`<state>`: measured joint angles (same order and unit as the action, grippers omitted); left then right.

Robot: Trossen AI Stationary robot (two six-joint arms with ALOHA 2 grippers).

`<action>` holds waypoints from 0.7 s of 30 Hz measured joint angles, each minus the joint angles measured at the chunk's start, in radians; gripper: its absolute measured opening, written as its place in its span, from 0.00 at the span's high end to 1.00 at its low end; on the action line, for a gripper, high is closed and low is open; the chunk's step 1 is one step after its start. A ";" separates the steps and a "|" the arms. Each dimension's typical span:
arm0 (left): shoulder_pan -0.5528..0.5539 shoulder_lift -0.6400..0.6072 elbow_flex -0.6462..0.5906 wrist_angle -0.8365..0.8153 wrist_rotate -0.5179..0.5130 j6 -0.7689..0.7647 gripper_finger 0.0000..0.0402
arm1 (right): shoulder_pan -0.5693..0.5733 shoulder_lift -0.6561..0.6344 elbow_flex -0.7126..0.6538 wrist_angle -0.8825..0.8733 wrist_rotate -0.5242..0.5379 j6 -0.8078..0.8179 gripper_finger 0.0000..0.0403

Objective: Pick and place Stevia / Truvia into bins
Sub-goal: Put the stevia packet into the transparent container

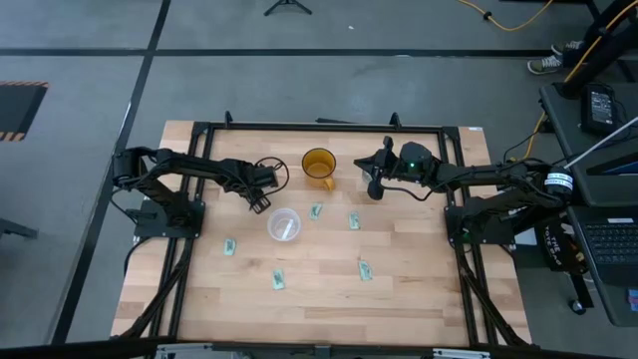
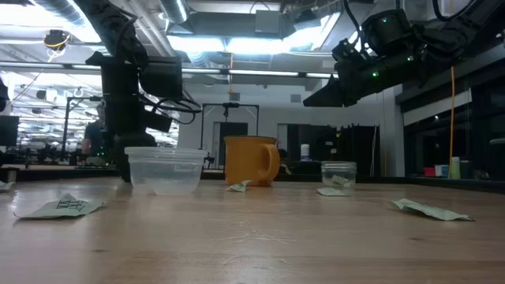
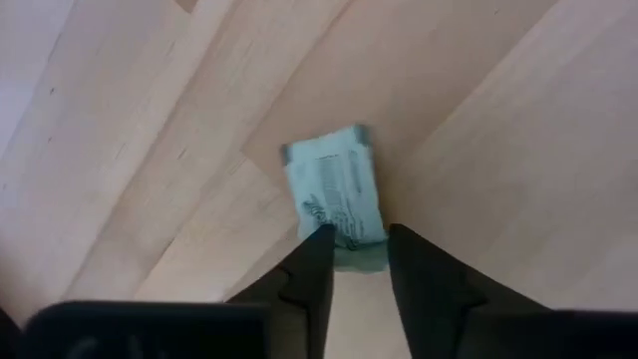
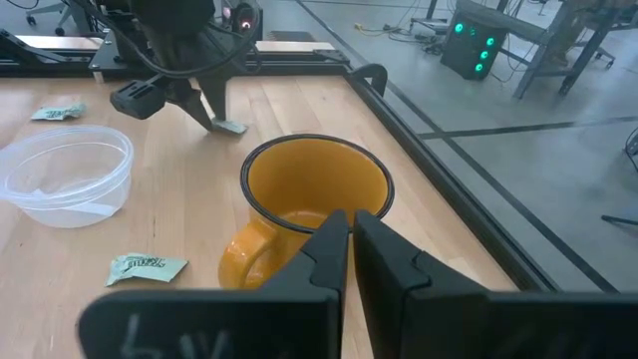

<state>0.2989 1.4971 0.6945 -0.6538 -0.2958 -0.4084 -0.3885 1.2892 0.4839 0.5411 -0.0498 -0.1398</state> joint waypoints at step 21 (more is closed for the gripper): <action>0.000 -0.010 0.000 -0.001 0.027 0.057 1.00 | 0.000 0.000 0.000 0.000 0.000 0.000 0.94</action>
<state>0.2989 1.4871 0.6941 -0.6550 -0.2691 -0.3518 -0.3885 1.2892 0.4839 0.5411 -0.0498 -0.1397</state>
